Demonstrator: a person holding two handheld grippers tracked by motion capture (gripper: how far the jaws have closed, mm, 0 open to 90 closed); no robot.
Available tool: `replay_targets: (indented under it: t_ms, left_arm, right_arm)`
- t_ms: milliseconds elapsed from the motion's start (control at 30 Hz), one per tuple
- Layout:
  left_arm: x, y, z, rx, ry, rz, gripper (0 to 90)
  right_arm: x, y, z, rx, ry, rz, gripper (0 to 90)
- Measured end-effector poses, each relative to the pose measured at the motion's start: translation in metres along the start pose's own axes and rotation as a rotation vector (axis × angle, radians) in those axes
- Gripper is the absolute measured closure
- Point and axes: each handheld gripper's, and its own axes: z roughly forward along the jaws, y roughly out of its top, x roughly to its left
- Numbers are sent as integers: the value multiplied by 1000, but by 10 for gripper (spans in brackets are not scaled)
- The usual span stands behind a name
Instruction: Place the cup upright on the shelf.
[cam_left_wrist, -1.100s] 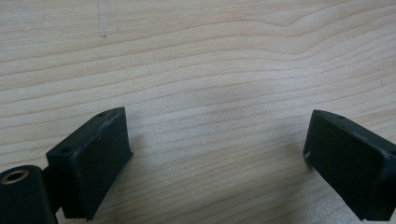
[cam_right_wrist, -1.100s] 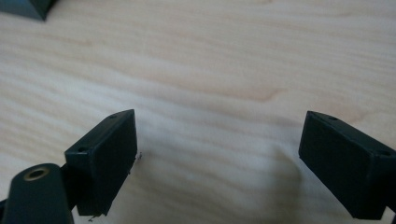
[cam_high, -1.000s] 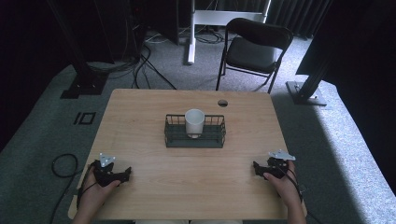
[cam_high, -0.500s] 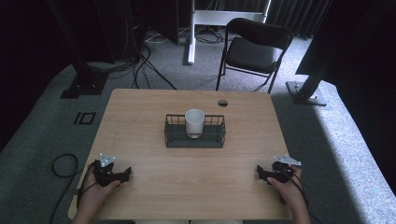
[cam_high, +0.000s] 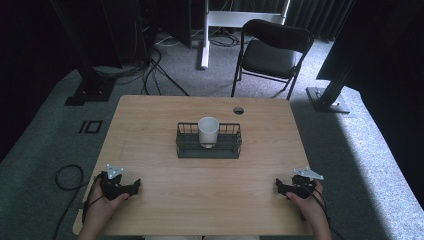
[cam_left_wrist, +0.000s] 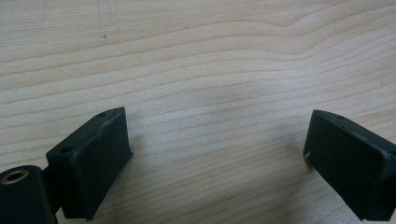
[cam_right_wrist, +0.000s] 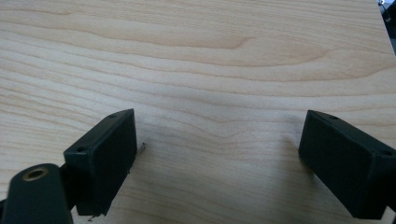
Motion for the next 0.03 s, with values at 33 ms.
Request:
replay_targets:
  t_ms: [33]
  left_arm:
    - [0, 0, 0, 0, 0, 0, 74]
  right_arm:
    - [0, 0, 0, 0, 0, 1, 111]
